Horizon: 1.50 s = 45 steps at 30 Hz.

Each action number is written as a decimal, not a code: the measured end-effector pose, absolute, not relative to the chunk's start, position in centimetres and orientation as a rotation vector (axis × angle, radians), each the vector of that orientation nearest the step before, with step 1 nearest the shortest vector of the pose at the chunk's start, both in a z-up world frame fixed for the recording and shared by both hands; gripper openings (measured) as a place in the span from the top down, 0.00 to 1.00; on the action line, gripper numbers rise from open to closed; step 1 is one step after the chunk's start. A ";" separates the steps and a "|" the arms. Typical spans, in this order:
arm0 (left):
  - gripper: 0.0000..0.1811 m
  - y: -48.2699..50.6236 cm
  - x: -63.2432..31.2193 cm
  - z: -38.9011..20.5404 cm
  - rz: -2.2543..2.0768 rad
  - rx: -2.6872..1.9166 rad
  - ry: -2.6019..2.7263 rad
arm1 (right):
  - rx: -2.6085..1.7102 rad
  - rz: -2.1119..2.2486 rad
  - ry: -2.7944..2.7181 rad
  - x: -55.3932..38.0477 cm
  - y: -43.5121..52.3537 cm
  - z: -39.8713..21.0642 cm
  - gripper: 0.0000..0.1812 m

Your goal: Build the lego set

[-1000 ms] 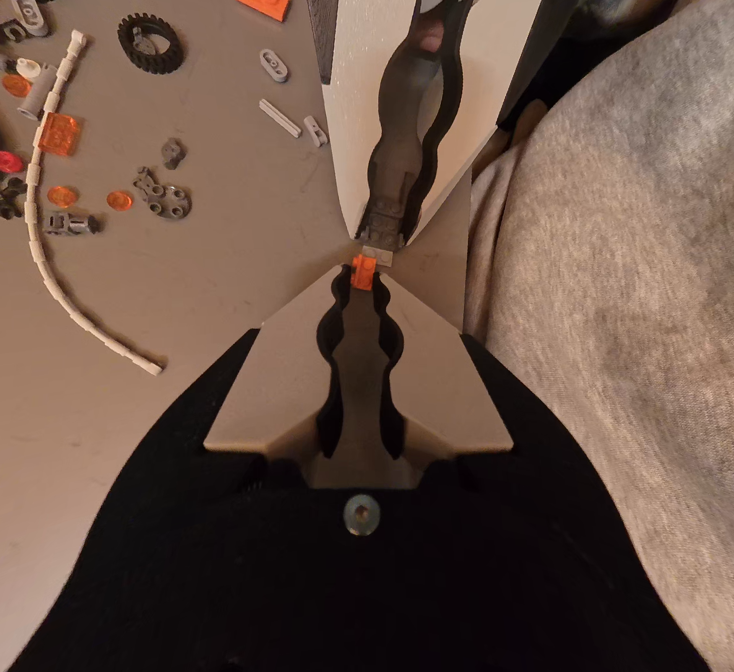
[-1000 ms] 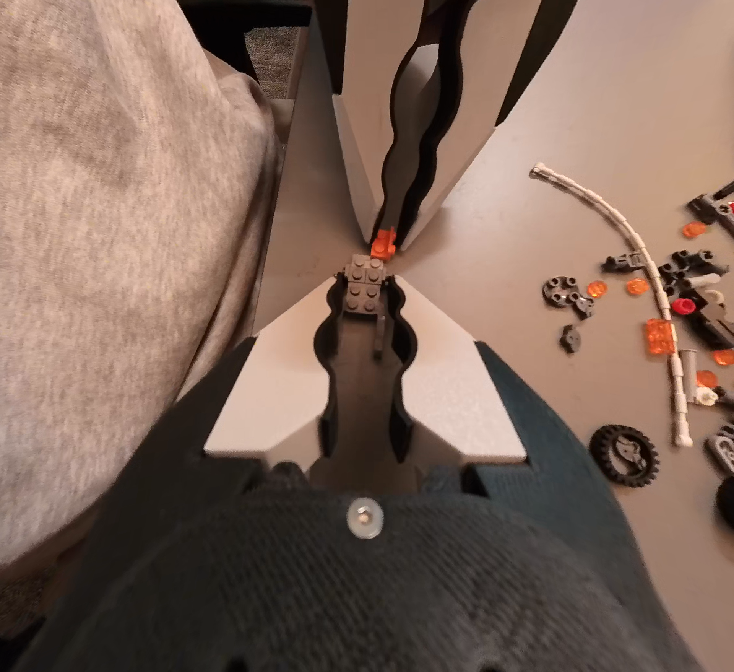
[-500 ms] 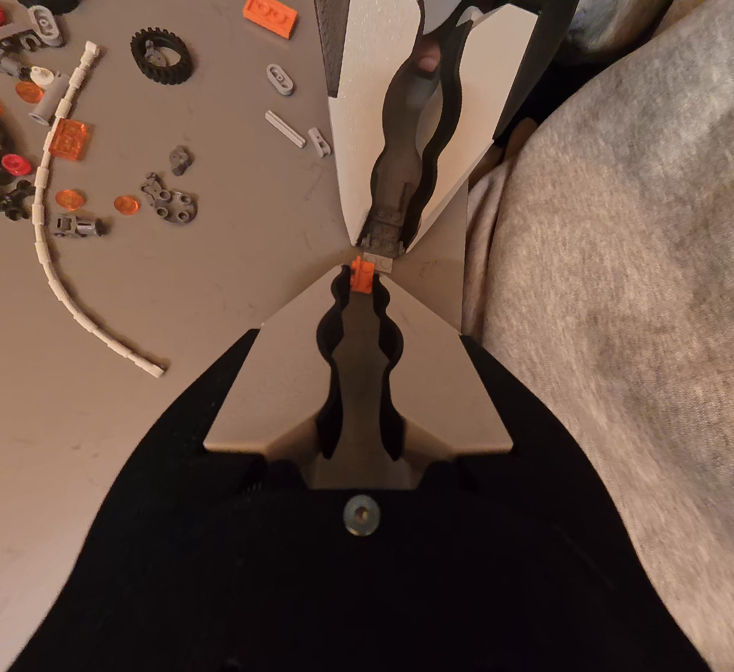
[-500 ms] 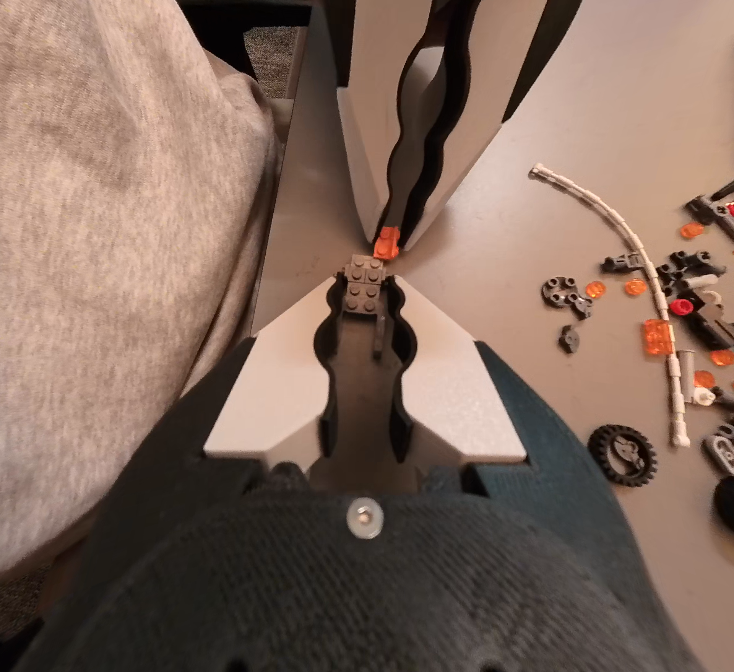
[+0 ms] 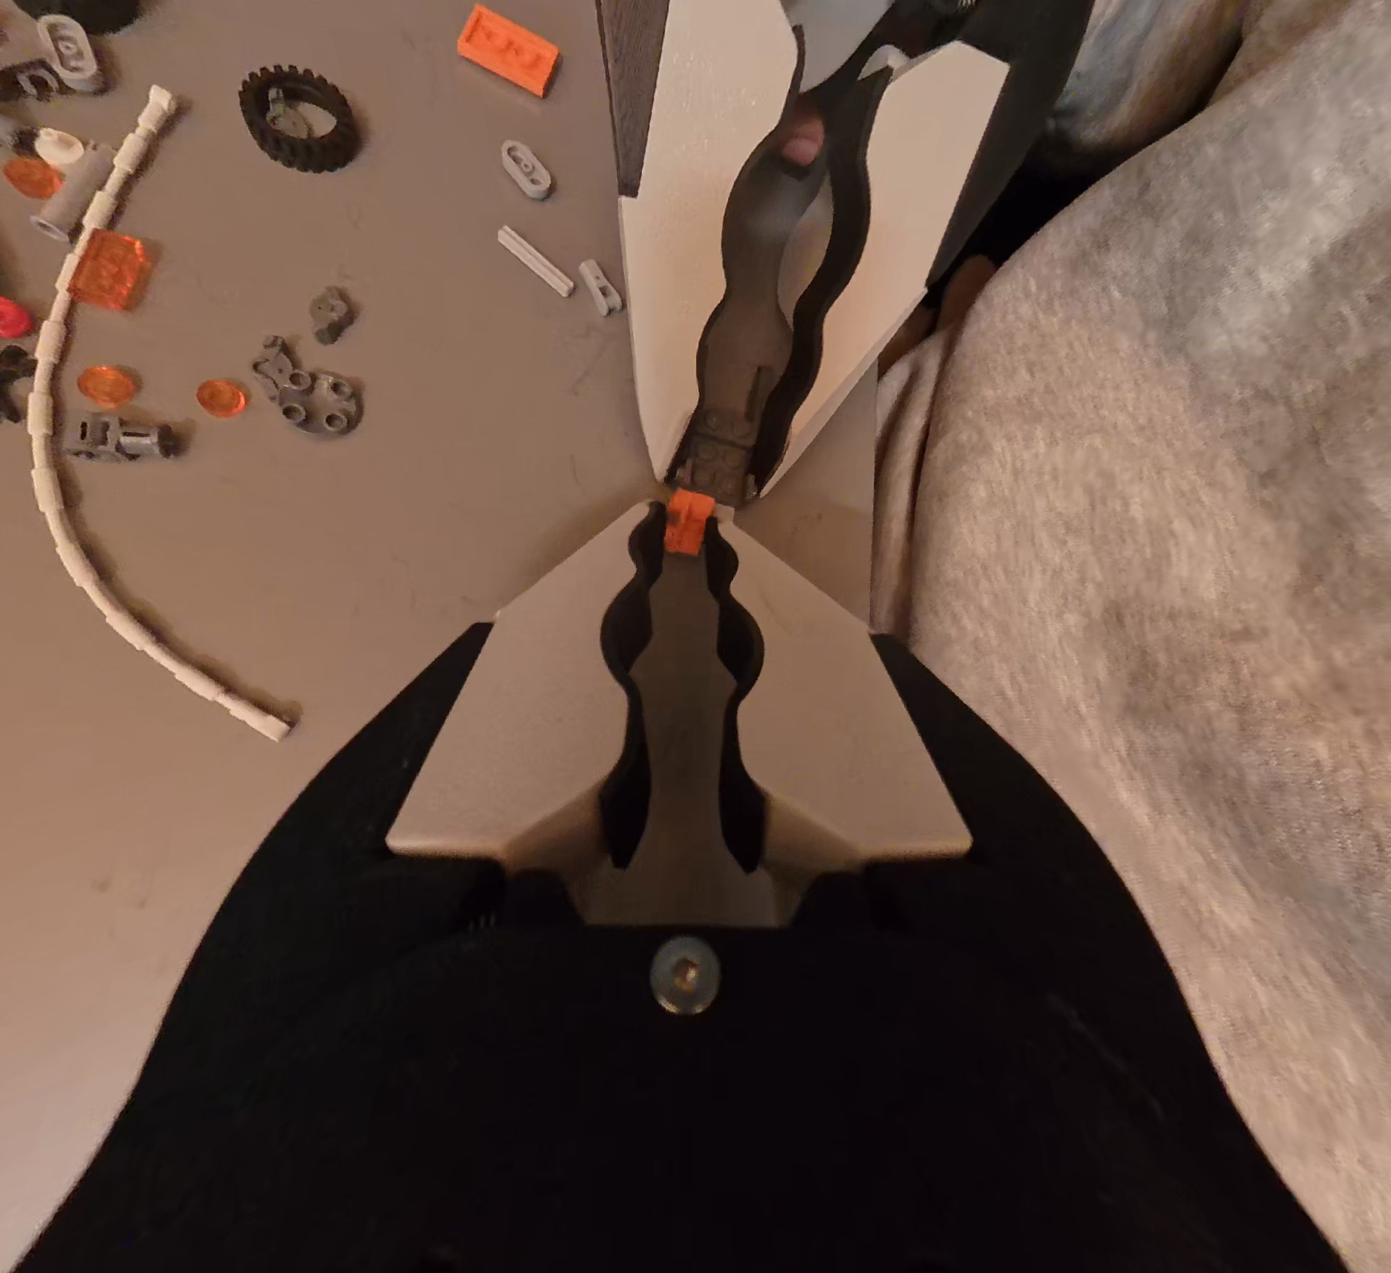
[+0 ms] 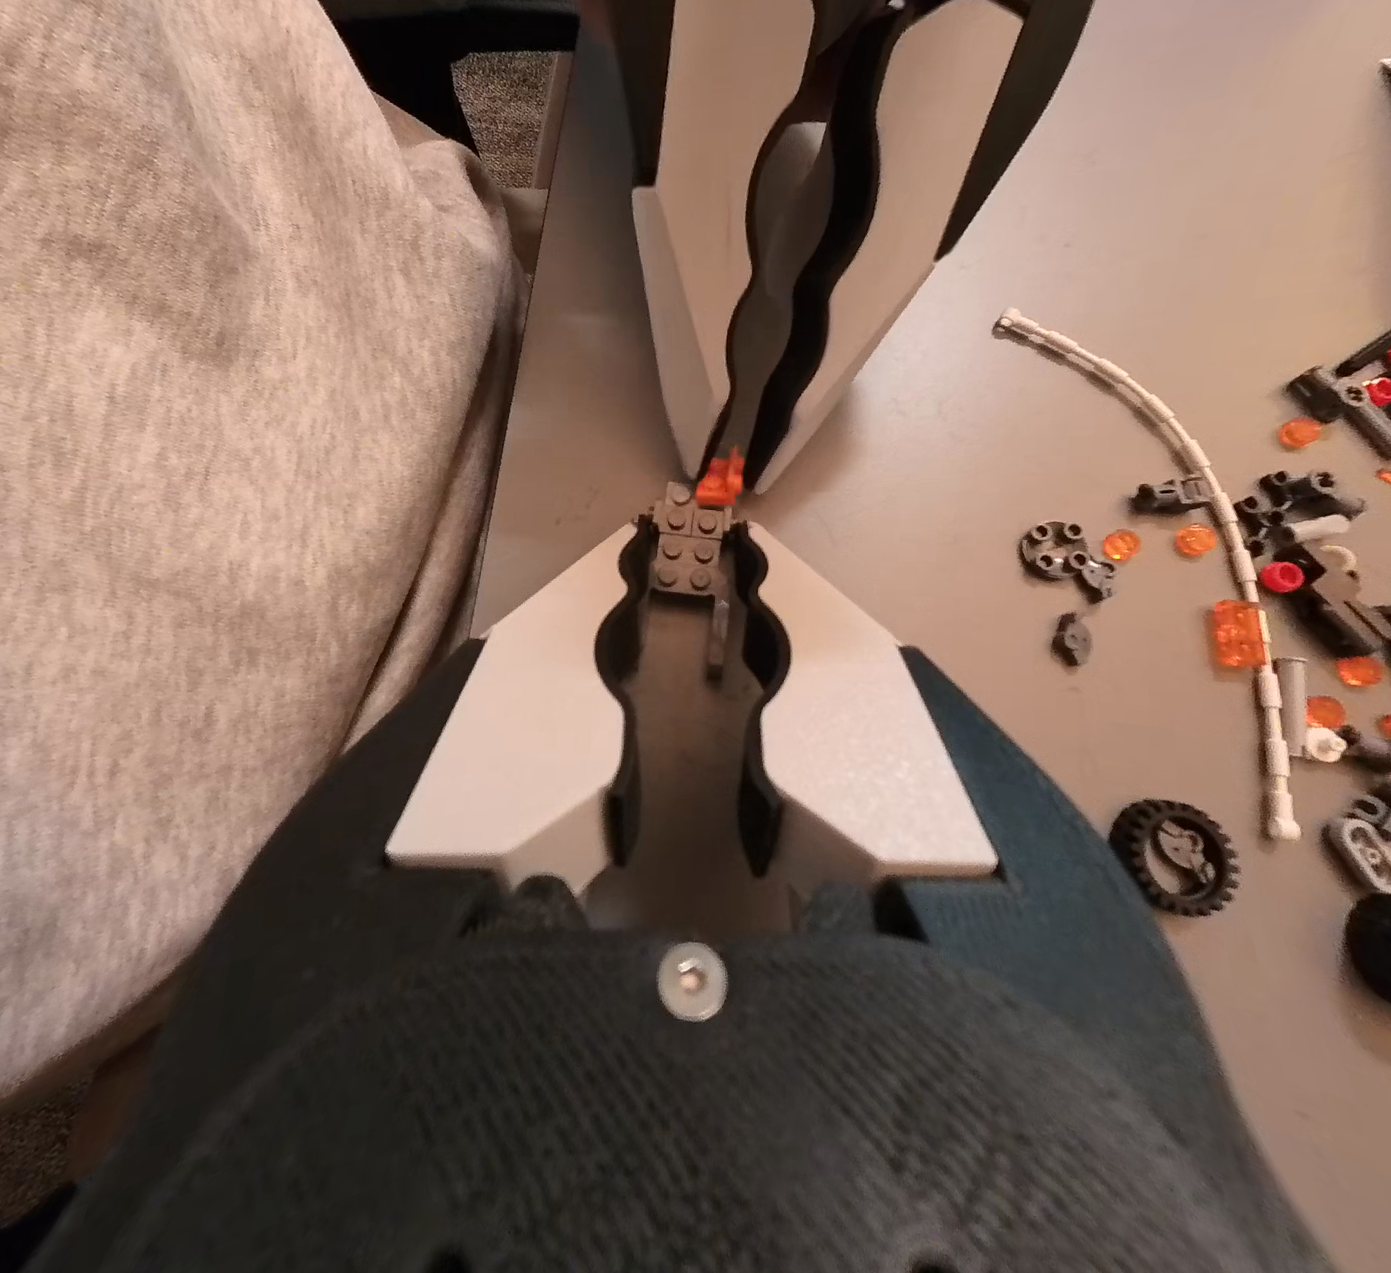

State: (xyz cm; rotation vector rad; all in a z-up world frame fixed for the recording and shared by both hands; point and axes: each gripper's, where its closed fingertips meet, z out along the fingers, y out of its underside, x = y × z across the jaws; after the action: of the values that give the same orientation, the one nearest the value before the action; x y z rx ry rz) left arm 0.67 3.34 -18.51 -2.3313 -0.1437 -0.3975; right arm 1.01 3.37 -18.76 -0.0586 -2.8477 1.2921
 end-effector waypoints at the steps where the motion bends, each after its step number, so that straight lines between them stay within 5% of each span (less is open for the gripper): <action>1: 0.95 3.4 0.7 -18.5 -0.404 -2.326 -0.146 | -0.059 1.292 -2.848 1.0 3.4 -18.8 0.88; 45: 0.99 3.8 0.7 -18.1 -0.615 -2.387 -0.263 | -0.061 1.291 -2.844 1.0 3.3 -18.7 0.88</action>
State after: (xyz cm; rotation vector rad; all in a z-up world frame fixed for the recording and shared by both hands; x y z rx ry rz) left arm 0.70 3.77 -18.10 -2.3875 -0.2627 -0.6152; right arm 1.00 3.34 -18.74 -0.0607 -2.8438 1.2909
